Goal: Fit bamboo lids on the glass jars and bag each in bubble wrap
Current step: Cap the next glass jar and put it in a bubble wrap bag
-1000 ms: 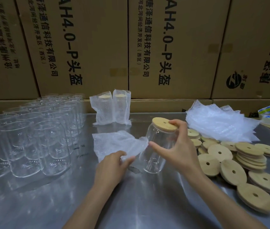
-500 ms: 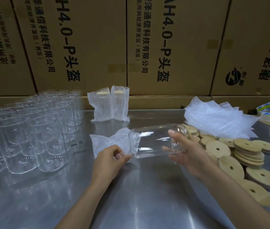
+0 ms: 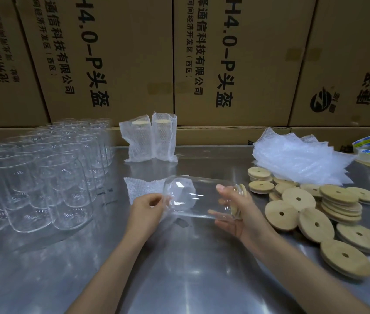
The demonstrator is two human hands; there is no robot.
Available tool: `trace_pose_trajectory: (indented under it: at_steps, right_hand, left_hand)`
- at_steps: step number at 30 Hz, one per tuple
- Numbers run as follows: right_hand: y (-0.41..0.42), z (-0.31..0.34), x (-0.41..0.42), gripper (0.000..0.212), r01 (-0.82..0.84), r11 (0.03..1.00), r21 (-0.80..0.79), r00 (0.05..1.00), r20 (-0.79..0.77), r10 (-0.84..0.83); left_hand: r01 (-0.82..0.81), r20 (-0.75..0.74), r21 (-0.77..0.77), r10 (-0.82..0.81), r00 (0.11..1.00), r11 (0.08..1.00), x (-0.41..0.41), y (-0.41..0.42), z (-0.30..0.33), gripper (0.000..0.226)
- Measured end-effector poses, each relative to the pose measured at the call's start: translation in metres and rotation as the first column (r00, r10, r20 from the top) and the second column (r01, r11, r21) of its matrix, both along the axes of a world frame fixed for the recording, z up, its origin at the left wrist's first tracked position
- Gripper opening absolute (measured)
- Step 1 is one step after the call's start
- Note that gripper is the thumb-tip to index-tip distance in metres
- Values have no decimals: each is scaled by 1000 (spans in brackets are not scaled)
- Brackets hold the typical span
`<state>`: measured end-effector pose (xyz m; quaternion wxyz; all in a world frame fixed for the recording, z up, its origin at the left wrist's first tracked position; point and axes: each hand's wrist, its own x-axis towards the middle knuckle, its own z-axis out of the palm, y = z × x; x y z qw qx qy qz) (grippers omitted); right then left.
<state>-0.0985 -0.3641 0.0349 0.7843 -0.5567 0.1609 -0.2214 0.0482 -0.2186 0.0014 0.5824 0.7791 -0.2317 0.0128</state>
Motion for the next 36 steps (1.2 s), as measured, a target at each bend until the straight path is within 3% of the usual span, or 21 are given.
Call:
trace_pose_trajectory:
  at_steps: [3, 8, 13, 16, 18, 21, 24, 25, 27, 30, 33, 36]
  right_hand:
    - [-2, -4, 0, 56, 78, 994, -76, 997, -11, -79]
    - [2, -10, 2, 45, 171, 975, -143, 985, 17, -170]
    - [7, -16, 8, 49, 176, 980, -91, 984, 34, -173]
    - [8, -21, 9, 55, 117, 992, -48, 993, 22, -116]
    - [5, -23, 10, 60, 84, 996, 23, 996, 37, -84]
    - [0, -21, 10, 59, 111, 987, 116, 991, 56, -119]
    - [-10, -17, 10, 56, 146, 965, 218, 986, 41, -159]
    - [-12, -16, 9, 57, 133, 962, 240, 989, 32, -145]
    - [-16, -16, 9, 58, 113, 964, 242, 993, 7, -118]
    - [-18, -16, 10, 57, 105, 970, 220, 994, -10, -105]
    - [-19, -18, 10, 54, 54, 978, 203, 998, -22, -50]
    - [-17, -18, 10, 61, 25, 994, 105, 999, -50, -20]
  left_hand:
    - [-65, -25, -188, 61, 998, 980, -1, 1, 6, 22]
    - [-101, 180, -281, 156, 971, 954, -21, -2, 19, 15]
    - [29, 404, -243, 74, 912, 970, -50, -12, 26, 12]
    - [162, 528, -172, -48, 848, 972, -71, -21, 25, 4]
    - [246, 578, -87, -152, 802, 965, -79, -22, 25, 11]
    - [202, 690, -1, -146, 709, 979, -78, -19, 28, 26]
    - [10, 723, -107, 71, 687, 994, -61, -11, 33, 30]
    - [-93, 691, -115, 147, 707, 989, -53, -8, 34, 35]
    - [-247, 504, -49, 238, 830, 968, -36, 0, 33, 50]
    - [-188, 40, -45, 190, 981, 981, -14, 9, 24, 59]
    - [-71, -286, -201, 11, 958, 977, -5, 13, 17, 46]
    - [11, -383, -280, -122, 916, 960, -7, 11, 18, 56]
